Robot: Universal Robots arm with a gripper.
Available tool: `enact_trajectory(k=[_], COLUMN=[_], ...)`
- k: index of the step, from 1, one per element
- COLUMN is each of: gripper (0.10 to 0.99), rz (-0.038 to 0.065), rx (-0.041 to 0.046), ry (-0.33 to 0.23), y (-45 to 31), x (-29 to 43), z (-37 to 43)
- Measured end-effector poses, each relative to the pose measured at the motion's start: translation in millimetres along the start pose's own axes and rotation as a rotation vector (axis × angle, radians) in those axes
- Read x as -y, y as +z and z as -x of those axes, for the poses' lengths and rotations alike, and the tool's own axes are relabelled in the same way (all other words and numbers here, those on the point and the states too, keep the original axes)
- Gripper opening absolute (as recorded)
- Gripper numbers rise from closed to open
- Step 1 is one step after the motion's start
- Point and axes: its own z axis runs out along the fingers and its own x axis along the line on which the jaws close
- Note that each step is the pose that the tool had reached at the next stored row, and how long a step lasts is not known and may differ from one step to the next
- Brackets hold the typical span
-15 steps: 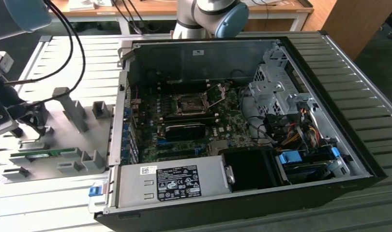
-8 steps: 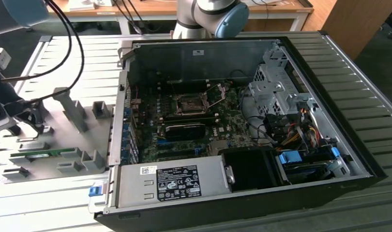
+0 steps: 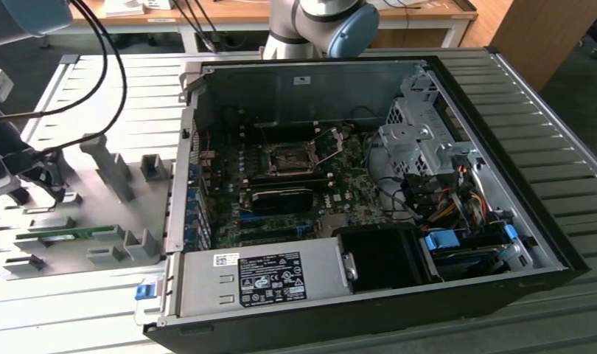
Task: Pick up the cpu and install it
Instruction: 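Pick up the cpu and move it towards the insertion slot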
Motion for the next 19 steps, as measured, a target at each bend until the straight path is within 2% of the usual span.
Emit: enact_trajectory(k=[9, 19], gripper=[0.541, 0.541], rz=[0.002, 0.005], rx=[-0.0015, -0.0014], ry=[0.0, 0.002], y=[-19.9, -35.3], x=[-0.9, -1.7], z=[-0.1, -0.1])
